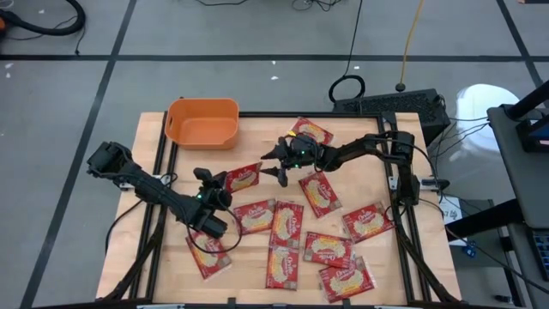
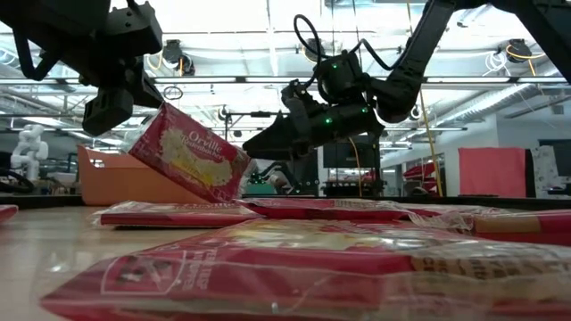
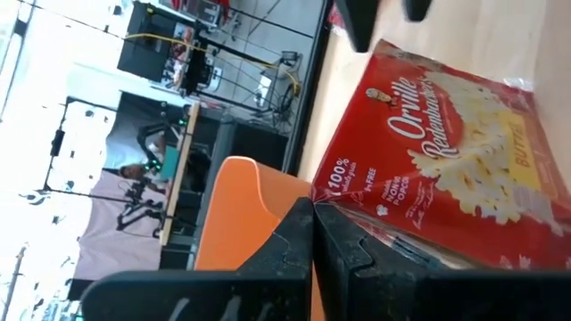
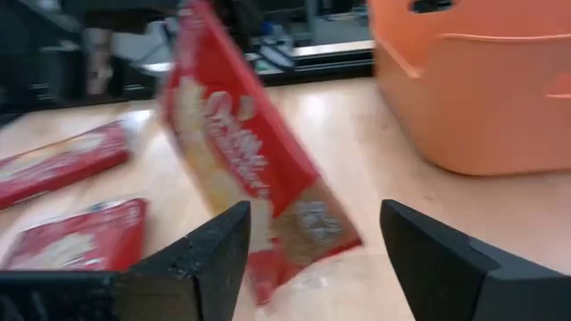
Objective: Sort popcorn bags into baskets
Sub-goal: Put the red popcorn bag into the orange bin
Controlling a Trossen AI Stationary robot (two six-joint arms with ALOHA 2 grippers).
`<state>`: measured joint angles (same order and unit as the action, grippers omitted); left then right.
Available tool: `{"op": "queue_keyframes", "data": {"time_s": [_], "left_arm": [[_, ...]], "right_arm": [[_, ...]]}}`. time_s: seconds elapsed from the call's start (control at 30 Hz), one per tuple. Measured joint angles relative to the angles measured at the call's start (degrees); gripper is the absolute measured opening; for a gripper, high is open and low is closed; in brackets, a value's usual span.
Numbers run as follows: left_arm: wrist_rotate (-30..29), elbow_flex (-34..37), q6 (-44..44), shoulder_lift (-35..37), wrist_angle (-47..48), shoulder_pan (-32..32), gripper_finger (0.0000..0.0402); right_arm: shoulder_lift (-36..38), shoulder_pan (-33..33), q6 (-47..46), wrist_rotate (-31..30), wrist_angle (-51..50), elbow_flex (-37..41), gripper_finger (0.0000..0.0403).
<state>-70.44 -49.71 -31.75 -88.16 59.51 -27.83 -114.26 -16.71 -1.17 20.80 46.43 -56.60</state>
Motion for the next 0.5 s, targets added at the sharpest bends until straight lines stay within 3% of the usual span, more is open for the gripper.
{"op": "queue_keyframes", "data": {"time_s": [0.5], "left_arm": [[-1.8,0.0,5.5,0.0,-5.3,0.0,0.0]], "right_arm": [[0.0,1.2,1.1,0.4,-1.7,0.0,0.0136]]}}
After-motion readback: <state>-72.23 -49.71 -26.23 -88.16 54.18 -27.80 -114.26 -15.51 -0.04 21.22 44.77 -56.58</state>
